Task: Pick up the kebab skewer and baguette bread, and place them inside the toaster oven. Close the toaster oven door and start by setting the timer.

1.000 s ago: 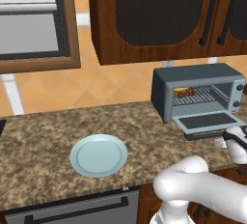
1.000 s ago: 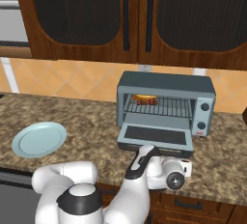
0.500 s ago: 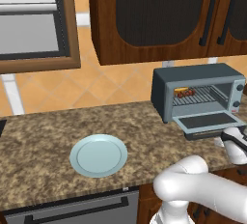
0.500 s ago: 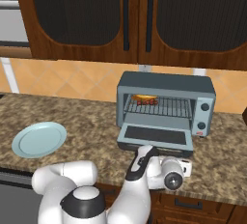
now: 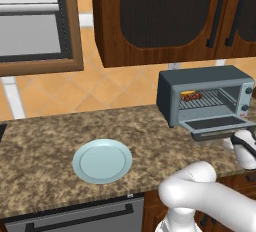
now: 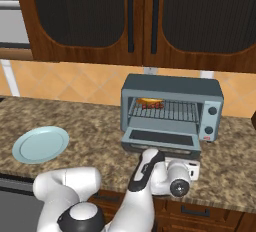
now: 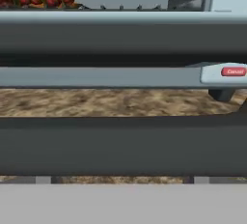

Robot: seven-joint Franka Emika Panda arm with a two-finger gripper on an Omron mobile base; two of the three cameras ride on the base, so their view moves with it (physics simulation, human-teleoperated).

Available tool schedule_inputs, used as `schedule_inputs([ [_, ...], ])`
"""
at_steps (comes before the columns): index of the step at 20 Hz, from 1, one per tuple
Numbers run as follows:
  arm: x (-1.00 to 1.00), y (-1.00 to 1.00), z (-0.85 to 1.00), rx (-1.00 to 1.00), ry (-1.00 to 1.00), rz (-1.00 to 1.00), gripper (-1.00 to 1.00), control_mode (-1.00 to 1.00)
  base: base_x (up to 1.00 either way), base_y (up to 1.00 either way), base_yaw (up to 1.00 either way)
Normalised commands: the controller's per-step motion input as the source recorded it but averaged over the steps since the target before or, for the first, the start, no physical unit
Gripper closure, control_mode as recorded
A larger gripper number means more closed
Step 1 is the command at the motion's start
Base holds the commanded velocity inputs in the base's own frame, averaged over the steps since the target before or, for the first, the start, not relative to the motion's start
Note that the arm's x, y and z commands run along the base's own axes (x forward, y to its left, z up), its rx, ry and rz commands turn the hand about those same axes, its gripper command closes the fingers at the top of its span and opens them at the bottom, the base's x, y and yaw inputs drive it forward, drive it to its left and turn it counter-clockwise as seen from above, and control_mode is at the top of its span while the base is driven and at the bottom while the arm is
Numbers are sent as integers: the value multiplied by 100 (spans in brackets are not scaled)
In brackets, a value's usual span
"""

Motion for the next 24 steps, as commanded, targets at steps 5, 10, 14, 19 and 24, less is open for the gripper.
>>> schedule_inputs([
  [5, 25, 0, 76, 0, -2, 0, -100, -100, 0, 0, 0],
  [10, 27, 0, 80, 0, 0, 0, -100, -100, 0, 0, 0],
  [14, 29, 0, 78, 0, 0, 0, -100, -100, 0, 0, 0],
  [19, 31, 0, 66, 0, 0, 0, -100, -100, 0, 0, 0],
  [24, 32, 0, 39, 0, 0, 0, -100, -100, 0, 0, 0],
])
